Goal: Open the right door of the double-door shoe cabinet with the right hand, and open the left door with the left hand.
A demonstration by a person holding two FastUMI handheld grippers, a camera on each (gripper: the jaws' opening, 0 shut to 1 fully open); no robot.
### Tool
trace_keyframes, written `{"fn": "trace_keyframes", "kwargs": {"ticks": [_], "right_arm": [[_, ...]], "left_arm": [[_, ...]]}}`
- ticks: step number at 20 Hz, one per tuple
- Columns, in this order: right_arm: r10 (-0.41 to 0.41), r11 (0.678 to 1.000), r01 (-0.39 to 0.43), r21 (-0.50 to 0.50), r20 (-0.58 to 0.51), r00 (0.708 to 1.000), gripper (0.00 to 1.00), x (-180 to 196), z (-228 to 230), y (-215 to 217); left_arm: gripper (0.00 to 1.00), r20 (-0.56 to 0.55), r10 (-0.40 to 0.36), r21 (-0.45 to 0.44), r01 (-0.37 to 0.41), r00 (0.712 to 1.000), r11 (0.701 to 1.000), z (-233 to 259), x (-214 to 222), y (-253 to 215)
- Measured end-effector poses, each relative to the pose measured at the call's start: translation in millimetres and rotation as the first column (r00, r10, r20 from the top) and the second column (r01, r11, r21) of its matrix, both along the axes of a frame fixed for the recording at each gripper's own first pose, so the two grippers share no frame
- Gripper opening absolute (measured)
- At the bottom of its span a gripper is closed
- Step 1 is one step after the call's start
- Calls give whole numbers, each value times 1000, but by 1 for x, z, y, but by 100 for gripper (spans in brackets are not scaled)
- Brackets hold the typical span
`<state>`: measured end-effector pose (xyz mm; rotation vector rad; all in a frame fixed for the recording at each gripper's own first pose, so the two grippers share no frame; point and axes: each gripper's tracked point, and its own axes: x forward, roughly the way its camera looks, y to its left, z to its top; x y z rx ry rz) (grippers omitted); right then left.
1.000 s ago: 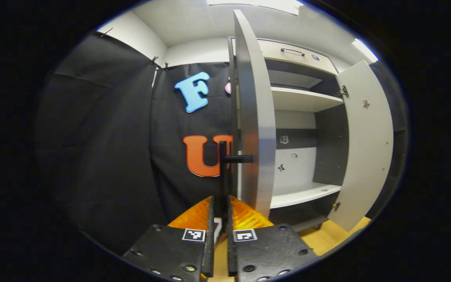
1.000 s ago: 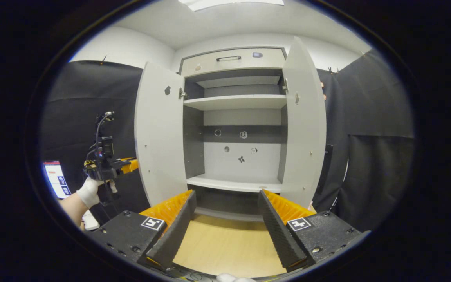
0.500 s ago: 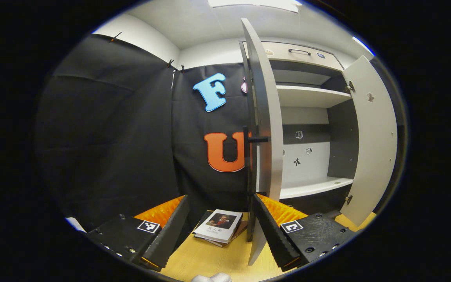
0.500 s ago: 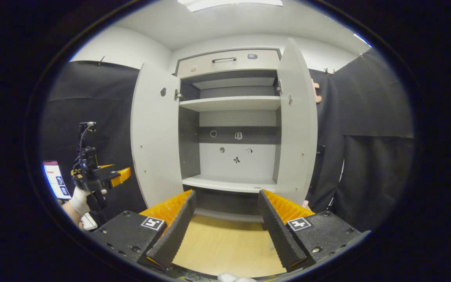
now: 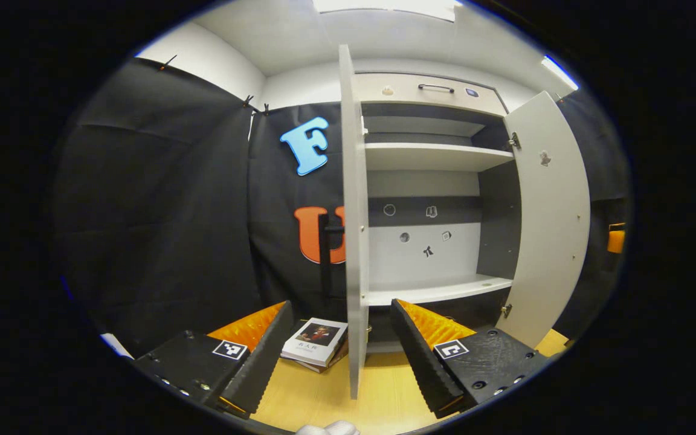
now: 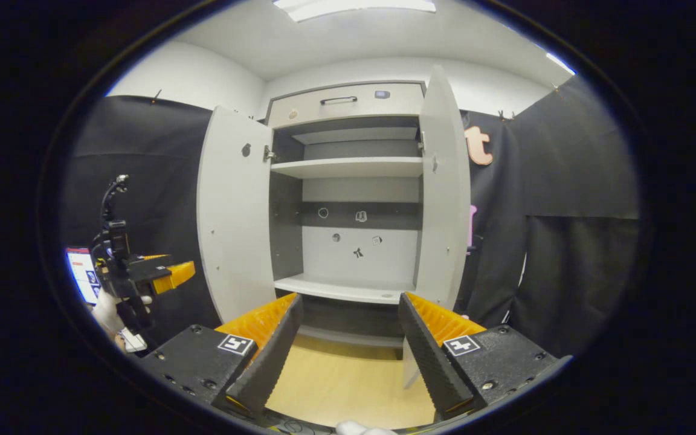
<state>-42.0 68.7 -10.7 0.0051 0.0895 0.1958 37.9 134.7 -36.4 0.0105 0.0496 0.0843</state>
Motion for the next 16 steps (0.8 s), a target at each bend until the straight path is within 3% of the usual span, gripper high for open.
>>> {"fn": "trace_keyframes", "kwargs": {"ticks": [8, 16], "right_arm": [[-77, 997, 77, 3, 27, 997, 99, -7, 12, -40], [-158, 987, 158, 14, 40, 987, 99, -20, 10, -66]], "left_arm": [[96, 22, -63, -60, 65, 998, 996, 37, -43, -88], [96, 16, -122, -42, 122, 992, 992, 38, -68, -133]]}}
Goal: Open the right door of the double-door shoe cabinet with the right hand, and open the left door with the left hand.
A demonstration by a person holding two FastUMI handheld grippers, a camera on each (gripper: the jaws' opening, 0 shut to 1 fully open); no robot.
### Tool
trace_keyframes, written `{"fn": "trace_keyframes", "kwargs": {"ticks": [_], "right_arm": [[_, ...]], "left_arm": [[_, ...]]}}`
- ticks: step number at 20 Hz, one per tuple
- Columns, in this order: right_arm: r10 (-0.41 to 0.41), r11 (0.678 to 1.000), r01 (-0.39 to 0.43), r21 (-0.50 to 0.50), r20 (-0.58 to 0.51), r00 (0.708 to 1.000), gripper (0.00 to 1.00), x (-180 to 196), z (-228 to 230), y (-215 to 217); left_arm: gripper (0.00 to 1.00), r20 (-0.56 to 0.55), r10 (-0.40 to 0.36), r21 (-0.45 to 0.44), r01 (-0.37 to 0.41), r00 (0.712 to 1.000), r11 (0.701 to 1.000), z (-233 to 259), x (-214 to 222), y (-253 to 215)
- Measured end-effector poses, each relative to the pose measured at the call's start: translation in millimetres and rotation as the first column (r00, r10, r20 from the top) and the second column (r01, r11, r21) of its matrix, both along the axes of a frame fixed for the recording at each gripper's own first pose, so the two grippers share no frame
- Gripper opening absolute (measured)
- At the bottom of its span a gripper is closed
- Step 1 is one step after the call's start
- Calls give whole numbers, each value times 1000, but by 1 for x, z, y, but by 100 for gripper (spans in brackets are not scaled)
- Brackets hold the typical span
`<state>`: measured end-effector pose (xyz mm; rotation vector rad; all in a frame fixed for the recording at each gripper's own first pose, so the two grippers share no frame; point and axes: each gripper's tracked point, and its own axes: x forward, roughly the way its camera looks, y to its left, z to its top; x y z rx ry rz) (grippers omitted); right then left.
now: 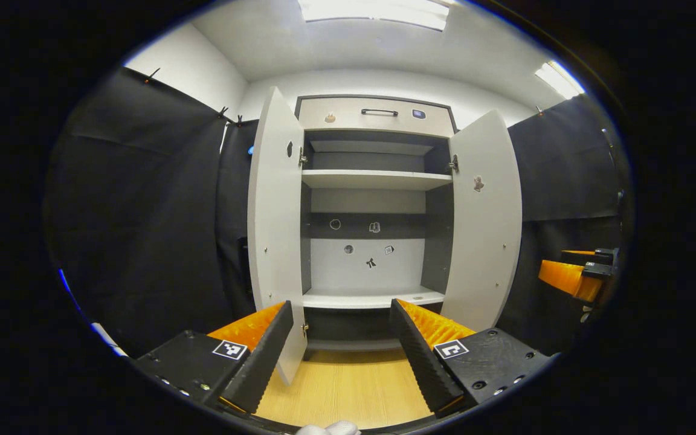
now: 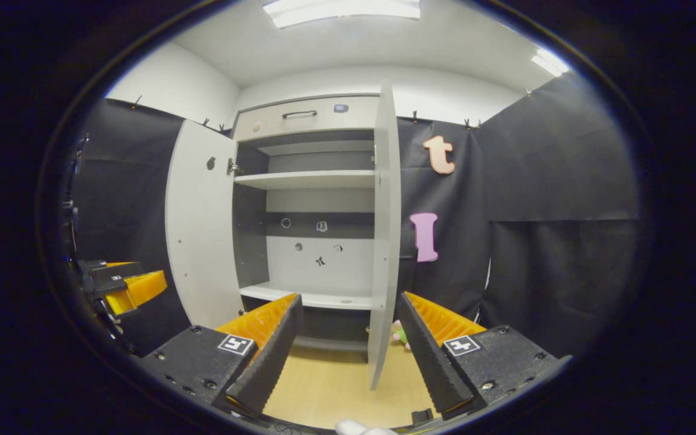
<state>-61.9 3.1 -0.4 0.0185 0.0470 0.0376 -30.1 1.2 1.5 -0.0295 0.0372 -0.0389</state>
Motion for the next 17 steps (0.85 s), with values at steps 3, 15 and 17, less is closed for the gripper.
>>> {"fn": "trace_keyframes", "kwargs": {"ticks": [3, 15, 17], "right_arm": [[-23, 1000, 23, 5, 2, 1000, 99, -2, -2, -4], [-55, 998, 55, 16, -6, 998, 99, -7, -6, -8], [-53, 998, 53, 15, -2, 999, 99, -8, -5, -7]], "left_arm": [[96, -5, -4, 20, 5, 1000, 1000, -1, -4, -4], [96, 13, -1, 41, 1, 1000, 999, 5, -7, -1], [96, 10, -5, 36, 5, 1000, 999, 4, -8, -2]]}}
